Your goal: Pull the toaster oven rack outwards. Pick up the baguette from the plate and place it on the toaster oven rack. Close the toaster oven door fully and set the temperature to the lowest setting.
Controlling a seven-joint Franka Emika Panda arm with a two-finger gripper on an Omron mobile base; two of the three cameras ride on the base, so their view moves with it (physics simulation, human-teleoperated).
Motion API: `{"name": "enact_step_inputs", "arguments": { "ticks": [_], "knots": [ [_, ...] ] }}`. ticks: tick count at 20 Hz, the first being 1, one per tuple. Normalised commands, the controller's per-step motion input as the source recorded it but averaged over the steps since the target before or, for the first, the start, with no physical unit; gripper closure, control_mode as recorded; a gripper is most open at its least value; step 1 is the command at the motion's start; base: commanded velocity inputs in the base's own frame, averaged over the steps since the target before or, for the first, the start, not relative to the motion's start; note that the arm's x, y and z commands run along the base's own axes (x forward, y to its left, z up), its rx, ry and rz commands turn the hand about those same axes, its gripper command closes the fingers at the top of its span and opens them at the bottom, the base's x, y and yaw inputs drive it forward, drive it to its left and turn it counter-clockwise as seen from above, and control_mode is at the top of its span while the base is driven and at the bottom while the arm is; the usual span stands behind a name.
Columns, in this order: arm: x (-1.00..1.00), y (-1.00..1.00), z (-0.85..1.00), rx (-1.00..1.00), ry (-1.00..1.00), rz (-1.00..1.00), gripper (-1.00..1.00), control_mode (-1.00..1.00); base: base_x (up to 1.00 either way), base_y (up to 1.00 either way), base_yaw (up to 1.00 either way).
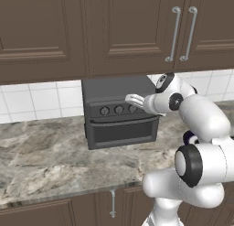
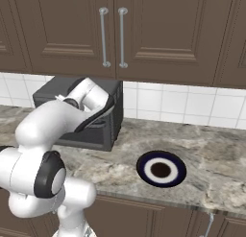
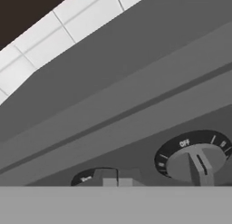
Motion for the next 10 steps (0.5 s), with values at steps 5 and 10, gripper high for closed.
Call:
{"name": "enact_step_inputs", "arguments": {
  "ticks": [5,10],
  "knots": [
    [0.57,0.19,-0.08,0.03,0.05,0.08,1.0,-1.0,0.0,0.0,0.0],
    [0.58,0.47,-0.01,0.0,0.08,0.15,1.0,-1.0,0.0,0.0,0.0]
  ]
}}
